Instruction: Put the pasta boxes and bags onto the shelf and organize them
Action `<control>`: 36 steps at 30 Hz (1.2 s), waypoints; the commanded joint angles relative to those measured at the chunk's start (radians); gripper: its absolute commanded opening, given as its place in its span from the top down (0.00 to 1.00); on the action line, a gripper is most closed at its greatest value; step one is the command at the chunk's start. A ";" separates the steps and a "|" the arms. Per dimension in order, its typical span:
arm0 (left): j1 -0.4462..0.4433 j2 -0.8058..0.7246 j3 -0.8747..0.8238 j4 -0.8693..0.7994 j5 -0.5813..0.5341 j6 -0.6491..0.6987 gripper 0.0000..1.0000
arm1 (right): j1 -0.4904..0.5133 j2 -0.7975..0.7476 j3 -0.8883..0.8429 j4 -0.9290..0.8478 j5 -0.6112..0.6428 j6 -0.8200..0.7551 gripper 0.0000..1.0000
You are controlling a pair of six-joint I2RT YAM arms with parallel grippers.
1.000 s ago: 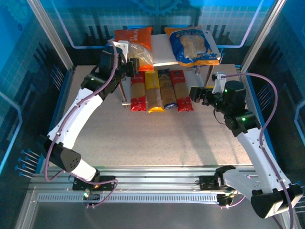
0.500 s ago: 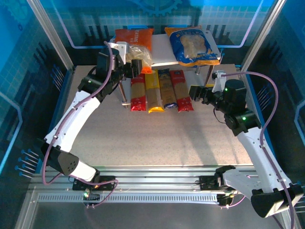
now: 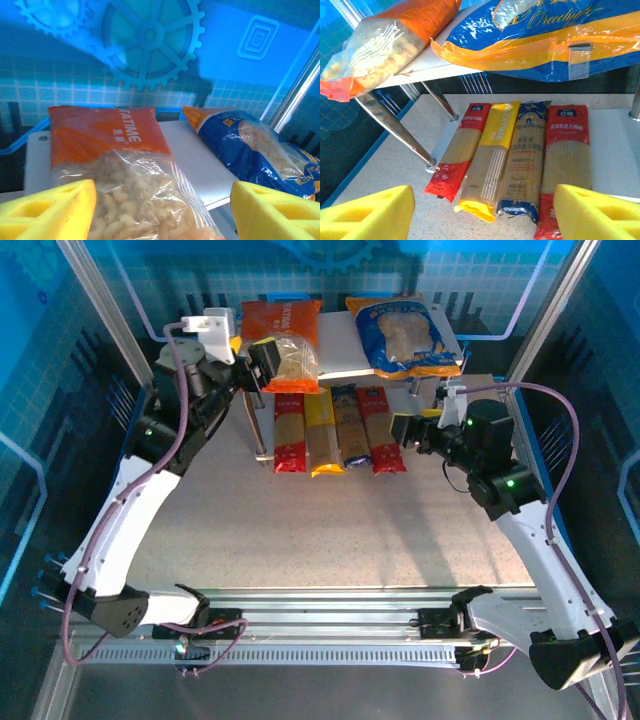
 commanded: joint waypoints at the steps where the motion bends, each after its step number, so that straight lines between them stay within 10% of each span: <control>1: 0.035 -0.107 -0.110 -0.015 -0.106 0.019 0.27 | 0.007 -0.005 0.028 -0.059 0.098 -0.042 0.26; 10: 0.276 -0.392 -0.612 -0.033 -0.140 -0.070 0.19 | -0.182 -0.024 -0.123 -0.098 0.177 0.010 0.18; 13: 0.320 -0.418 -0.728 0.026 -0.122 -0.054 0.01 | -0.226 -0.021 -0.195 -0.072 0.181 0.016 0.16; 20: 0.404 -0.366 -0.937 0.181 -0.065 -0.049 0.01 | -0.243 -0.045 -0.306 -0.002 0.205 0.021 0.14; 36: 0.406 0.098 -1.322 1.170 0.010 0.100 0.01 | -0.258 0.036 -0.438 0.152 0.265 0.012 0.14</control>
